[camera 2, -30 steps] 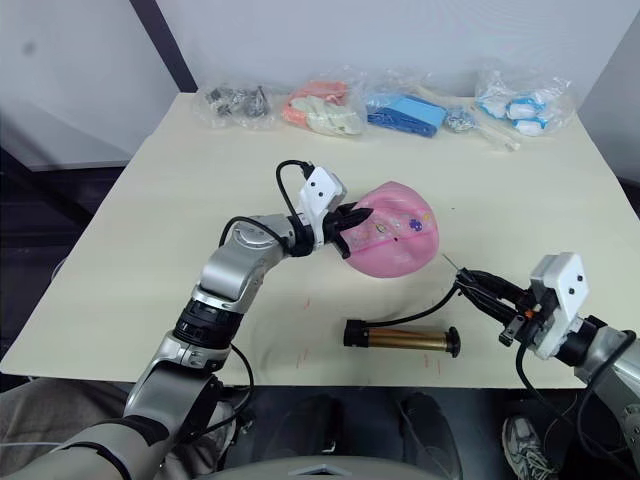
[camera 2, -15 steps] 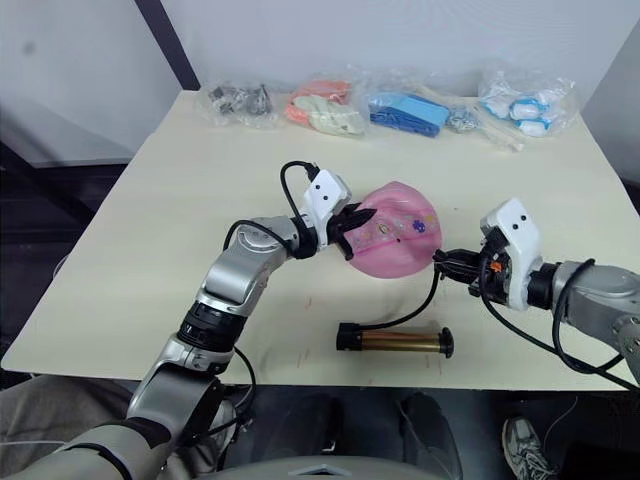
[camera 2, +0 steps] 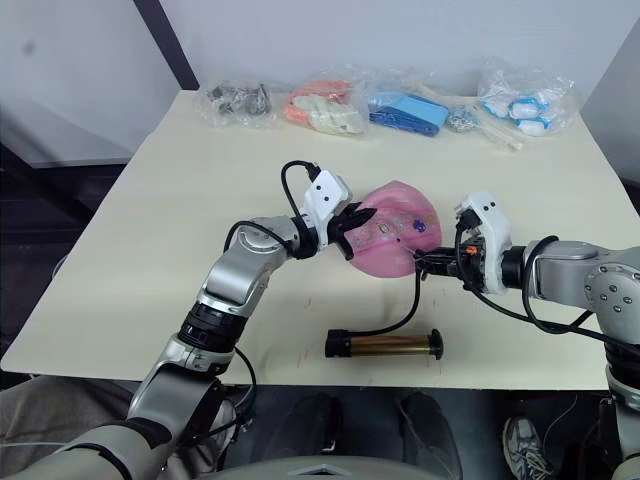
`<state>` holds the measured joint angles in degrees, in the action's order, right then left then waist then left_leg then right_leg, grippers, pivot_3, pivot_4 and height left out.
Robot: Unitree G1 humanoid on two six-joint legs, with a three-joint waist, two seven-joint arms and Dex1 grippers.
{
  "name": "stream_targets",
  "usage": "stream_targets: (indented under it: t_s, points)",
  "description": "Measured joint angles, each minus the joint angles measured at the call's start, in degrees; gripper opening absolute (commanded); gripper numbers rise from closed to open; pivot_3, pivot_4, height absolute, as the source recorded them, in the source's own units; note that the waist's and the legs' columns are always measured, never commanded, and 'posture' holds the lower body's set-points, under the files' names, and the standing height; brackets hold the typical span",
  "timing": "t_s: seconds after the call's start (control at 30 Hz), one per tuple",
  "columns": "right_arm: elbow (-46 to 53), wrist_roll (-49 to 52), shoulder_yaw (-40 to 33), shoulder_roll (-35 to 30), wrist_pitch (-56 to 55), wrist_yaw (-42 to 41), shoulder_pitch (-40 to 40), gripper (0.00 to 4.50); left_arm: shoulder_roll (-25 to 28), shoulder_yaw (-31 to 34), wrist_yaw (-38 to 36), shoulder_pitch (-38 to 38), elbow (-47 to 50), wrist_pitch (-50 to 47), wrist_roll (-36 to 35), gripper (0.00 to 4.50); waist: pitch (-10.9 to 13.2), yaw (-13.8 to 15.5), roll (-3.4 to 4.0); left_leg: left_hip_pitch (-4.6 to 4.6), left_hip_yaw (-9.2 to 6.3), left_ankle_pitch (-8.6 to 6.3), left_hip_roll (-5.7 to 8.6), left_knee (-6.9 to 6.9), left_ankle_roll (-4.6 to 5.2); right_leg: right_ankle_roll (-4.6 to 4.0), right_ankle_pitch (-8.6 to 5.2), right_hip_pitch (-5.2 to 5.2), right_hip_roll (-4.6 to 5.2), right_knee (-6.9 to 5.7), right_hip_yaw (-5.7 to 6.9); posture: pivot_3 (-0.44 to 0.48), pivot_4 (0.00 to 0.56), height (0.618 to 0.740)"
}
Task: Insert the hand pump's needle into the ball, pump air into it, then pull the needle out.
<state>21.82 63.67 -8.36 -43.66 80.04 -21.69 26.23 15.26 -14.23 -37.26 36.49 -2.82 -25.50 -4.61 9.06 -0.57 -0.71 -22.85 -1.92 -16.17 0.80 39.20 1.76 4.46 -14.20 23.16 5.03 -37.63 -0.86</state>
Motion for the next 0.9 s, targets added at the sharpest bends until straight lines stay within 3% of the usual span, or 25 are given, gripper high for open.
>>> stream_targets:
  t_s: [0.43,0.9]
  points:
    - [-8.7,2.5,-4.9,10.4,8.6,9.7,4.3,0.32,0.1,0.1,-0.5,-0.7,-0.6,2.7,0.2,0.04,0.0,-0.1,0.01,0.0,0.02,0.0,0.01,0.0,0.0,0.0,0.0,0.04,-0.01,-0.04,-0.02,0.0,0.15,0.736]
    - [-9.6,-0.6,-5.9,12.0,9.8,9.9,5.1,0.32,0.2,0.1,-0.5,-0.7,-0.7,2.8,0.2,0.04,0.0,-0.2,0.01,0.0,0.02,0.0,0.0,-0.01,0.0,0.0,0.0,0.05,-0.01,-0.05,-0.02,0.0,0.15,0.736]
